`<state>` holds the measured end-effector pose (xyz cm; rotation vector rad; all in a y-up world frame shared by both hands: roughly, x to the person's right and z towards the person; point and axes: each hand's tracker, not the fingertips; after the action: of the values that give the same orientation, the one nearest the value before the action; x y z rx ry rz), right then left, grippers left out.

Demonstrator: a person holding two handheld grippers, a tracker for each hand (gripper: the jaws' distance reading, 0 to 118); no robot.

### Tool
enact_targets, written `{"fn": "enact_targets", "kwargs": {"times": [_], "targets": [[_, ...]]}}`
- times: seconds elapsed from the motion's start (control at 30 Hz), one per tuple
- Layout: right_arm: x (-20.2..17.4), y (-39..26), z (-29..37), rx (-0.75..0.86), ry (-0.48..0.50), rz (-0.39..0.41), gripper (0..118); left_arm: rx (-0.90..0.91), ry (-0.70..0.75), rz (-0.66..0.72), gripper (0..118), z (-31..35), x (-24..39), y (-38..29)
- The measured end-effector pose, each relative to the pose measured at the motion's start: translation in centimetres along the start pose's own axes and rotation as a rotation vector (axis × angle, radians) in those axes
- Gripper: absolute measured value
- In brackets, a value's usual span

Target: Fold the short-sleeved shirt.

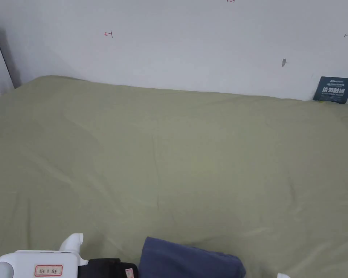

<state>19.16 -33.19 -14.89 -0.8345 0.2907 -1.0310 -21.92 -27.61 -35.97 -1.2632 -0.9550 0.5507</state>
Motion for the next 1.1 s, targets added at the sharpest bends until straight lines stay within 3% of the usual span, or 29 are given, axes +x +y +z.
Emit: {"fn": "enact_targets", "kwargs": {"times": [0.03, 0.07, 0.3, 0.33, 0.37, 0.4, 0.43, 0.77, 1.1], "targets": [[-0.2, 0.0, -0.1, 0.0, -0.011, 0.011, 1, -0.004, 0.011, 0.006, 74, -0.7, -0.2, 0.1], [-0.2, 0.1, -0.1, -0.003, -0.01, 0.008, 1, -0.018, -0.004, 0.011, 80, -1.2, -0.4, 0.1], [0.1, -0.2, 0.0, 0.007, -0.002, 0.005, 1, -0.016, -0.176, 0.105, 79, -5.7, -1.6, -0.3], [0.1, -0.3, 0.0, 0.011, -0.001, 0.006, 1, -0.024, -0.159, 0.112, 69, -6.1, -1.3, -0.3], [0.0, -0.3, 0.0, 0.012, -0.001, 0.009, 1, -0.025, -0.126, 0.1, 29, -6.2, -0.8, -0.4], [0.1, -0.3, 0.0, 0.016, -0.002, 0.011, 1, -0.039, -0.045, 0.039, 18, -6.1, -0.1, -0.3], [0.0, -0.3, 0.0, 0.022, -0.005, 0.018, 1, -0.062, 0.065, -0.039, 18, -6.1, 0.5, -0.3], [-3.9, -0.5, 0.5, 0.047, -0.048, 0.179, 1, -0.092, -0.019, -0.115, 18, -3.5, 0.6, 1.0], [-9.9, 0.9, -1.0, 0.111, -0.031, 0.31, 1, -0.082, 0.082, -0.135, 18, 10.9, -8.1, 8.5]]}}
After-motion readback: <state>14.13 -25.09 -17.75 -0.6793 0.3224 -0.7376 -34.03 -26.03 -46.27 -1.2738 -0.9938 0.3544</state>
